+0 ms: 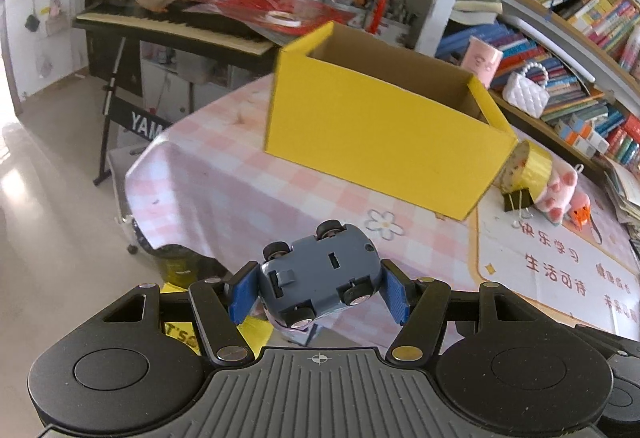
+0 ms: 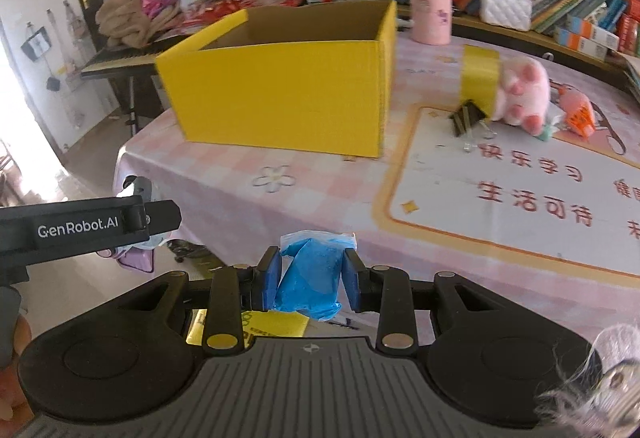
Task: Organize objects
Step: 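Carry the grey car with the left tool while the right tool carries the blue object over the yellow box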
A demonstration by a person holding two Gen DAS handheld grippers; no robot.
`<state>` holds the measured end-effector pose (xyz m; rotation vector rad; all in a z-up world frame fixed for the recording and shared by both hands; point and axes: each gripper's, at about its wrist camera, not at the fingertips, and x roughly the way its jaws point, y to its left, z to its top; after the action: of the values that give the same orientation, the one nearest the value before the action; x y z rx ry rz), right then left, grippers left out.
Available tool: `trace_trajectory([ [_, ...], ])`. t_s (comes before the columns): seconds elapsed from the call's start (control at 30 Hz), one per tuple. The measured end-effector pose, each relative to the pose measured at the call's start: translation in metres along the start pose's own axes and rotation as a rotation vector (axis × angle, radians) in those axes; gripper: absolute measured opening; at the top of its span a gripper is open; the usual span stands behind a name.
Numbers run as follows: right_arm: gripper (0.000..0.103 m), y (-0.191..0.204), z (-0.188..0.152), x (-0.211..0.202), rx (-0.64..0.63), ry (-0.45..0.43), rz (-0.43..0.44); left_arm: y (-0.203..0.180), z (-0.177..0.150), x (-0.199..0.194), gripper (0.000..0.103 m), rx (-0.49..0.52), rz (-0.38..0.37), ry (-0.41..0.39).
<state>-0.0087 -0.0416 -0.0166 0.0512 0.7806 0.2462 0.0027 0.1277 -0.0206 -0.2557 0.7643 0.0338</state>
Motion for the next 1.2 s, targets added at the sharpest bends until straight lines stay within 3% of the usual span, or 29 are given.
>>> trace_trajectory([
  [0.23, 0.031, 0.021, 0.004, 0.001, -0.028, -0.005, 0.003, 0.017, 0.008, -0.005, 0.063, -0.015, -0.002, -0.026],
  [0.37, 0.031, 0.025, 0.013, -0.001, -0.046, -0.046, -0.002, 0.019, 0.020, -0.010, 0.063, -0.004, -0.004, -0.084],
  [0.6, 0.031, 0.022, 0.071, -0.005, -0.063, -0.229, -0.035, 0.008, 0.068, -0.009, 0.063, 0.069, -0.034, -0.226],
  [0.77, 0.031, 0.012, 0.113, 0.009, -0.055, -0.310, -0.074, -0.002, 0.105, 0.007, 0.063, 0.066, -0.055, -0.264],
  [0.93, 0.031, -0.001, 0.144, 0.040, -0.041, -0.317, -0.111, -0.017, 0.131, 0.032, 0.063, 0.092, -0.071, -0.262],
  [1.2, 0.031, -0.010, 0.167, 0.107, -0.115, -0.208, -0.112, -0.035, 0.153, 0.087, 0.063, 0.121, -0.004, -0.222],
])
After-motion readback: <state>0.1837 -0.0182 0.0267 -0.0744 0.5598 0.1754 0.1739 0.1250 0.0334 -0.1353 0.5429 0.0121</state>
